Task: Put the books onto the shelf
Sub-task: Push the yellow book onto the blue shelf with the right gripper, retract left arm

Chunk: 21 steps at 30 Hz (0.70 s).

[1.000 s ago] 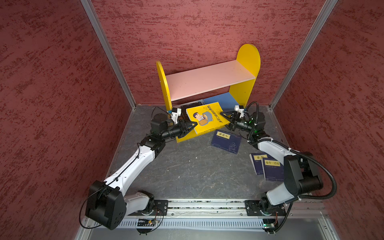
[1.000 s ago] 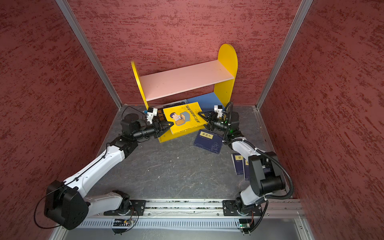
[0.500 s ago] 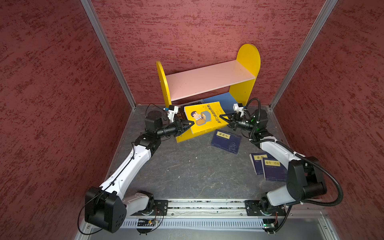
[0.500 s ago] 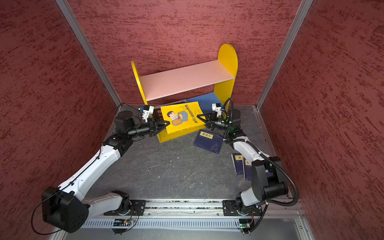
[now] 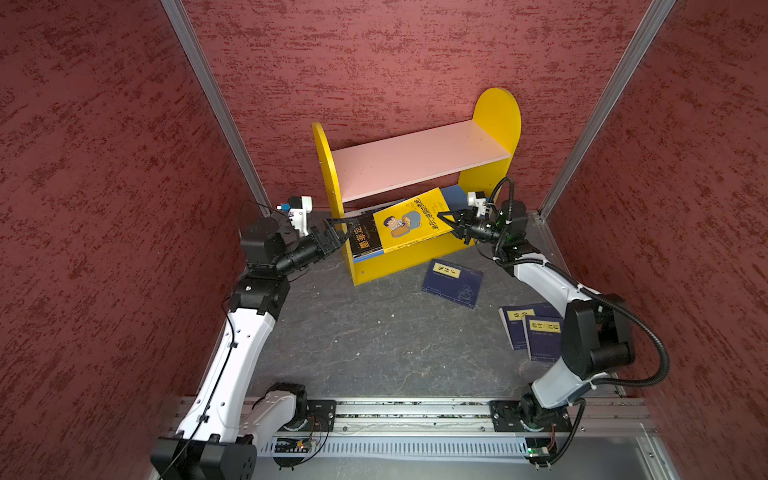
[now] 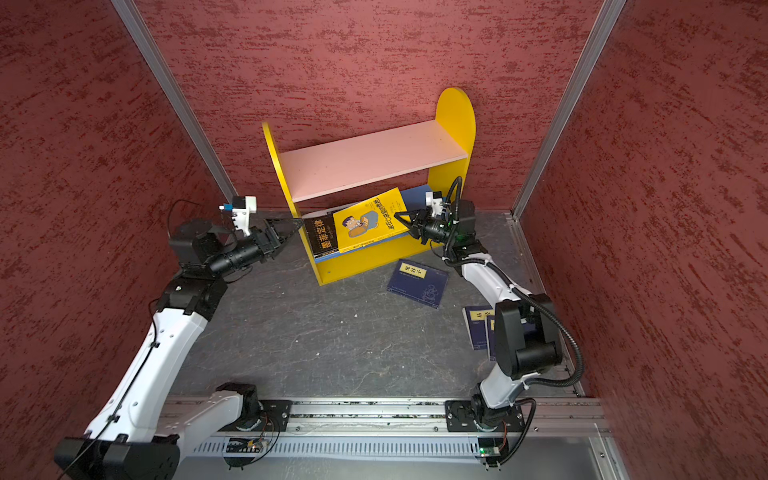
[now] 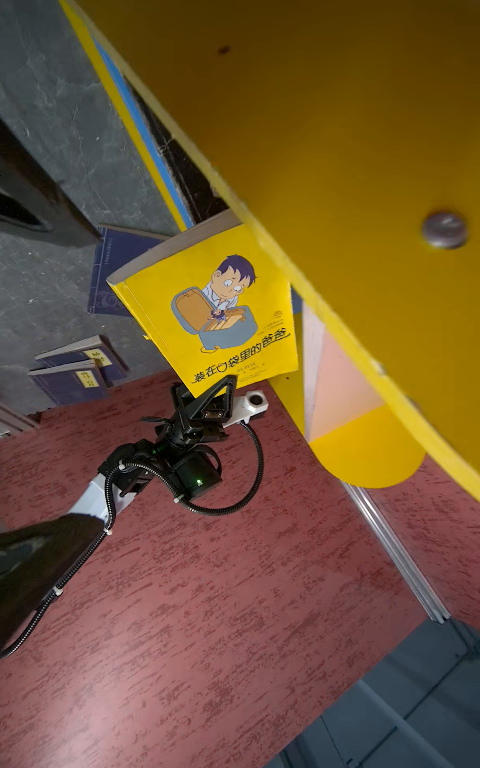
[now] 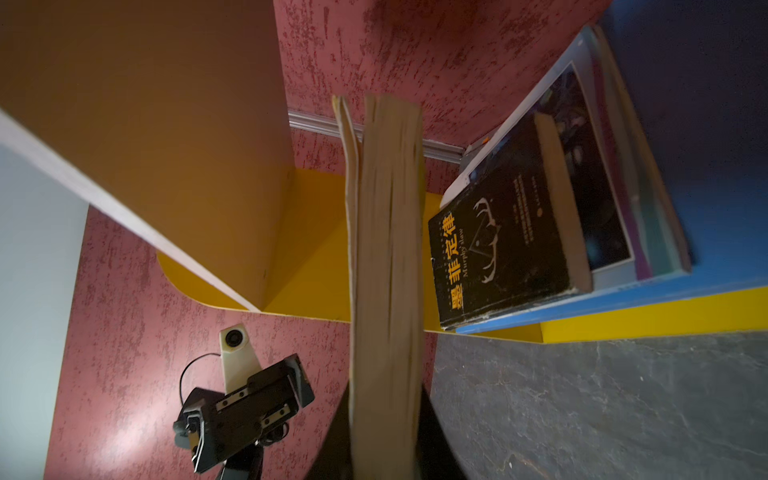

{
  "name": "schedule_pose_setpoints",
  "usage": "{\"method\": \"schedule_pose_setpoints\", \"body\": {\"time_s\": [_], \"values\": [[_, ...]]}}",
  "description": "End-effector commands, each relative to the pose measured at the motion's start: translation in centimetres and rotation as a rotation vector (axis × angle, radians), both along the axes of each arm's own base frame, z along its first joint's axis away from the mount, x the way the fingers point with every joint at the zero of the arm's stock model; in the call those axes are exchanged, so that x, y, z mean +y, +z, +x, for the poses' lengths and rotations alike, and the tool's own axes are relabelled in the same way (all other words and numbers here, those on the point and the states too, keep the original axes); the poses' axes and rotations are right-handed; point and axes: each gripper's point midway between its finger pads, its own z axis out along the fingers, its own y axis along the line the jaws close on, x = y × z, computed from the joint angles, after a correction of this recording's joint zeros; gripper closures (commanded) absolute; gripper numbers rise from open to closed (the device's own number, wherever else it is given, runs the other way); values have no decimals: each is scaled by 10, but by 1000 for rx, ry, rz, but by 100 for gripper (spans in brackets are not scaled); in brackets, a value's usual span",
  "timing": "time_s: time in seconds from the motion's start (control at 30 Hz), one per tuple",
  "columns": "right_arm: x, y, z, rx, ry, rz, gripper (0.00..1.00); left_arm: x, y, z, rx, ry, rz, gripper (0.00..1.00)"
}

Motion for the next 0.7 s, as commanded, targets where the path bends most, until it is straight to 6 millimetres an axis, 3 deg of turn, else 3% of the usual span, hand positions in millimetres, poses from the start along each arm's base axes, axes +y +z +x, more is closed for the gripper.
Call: {"method": "schedule_pose_setpoints", "body": {"time_s": [0.0,0.27,0.47,0.67], "values": [[5,28,12,-109,-1,1,85,25,-15,0,52,93,64,1],[44,20,32,-155,49,10,85,99,-57,-1,140,494,188,1],[69,15,40,-190,78,16,84,116,-81,-1,199,548,145,1],[84,8,48,-203,90,8,84,122,-84,1,199,571,146,1]]}}
